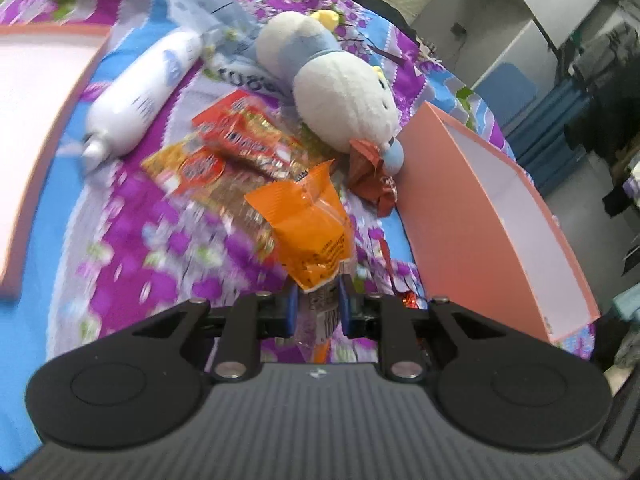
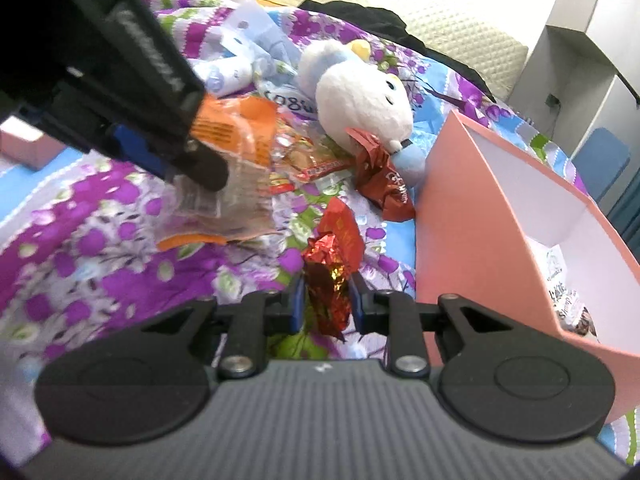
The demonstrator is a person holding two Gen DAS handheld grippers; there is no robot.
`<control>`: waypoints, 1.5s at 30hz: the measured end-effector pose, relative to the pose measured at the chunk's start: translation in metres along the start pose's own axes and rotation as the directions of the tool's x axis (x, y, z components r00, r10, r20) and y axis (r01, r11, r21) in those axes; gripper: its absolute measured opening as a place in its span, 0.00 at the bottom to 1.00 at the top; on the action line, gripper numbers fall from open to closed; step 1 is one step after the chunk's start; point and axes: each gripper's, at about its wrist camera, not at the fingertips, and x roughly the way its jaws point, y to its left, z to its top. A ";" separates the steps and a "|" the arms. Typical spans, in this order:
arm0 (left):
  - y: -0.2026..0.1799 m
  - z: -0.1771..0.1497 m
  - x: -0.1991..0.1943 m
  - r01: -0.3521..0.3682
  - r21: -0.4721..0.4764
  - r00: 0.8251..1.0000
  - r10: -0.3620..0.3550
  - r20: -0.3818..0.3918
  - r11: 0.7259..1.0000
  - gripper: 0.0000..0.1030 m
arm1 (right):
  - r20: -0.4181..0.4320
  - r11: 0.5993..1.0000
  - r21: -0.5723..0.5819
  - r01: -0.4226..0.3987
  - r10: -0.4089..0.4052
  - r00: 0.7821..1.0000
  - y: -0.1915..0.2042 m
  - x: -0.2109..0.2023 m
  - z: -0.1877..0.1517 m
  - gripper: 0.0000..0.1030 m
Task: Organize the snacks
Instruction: 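Grasp the orange bread bag with the left tool while the right tool grasps the red candy packet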
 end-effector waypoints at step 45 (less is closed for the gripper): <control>0.026 -0.079 -0.050 -0.318 -0.231 0.946 0.325 -0.009 0.919 0.82 | -0.008 0.936 0.153 -0.318 0.323 0.946 0.006 -0.028 -0.030 0.58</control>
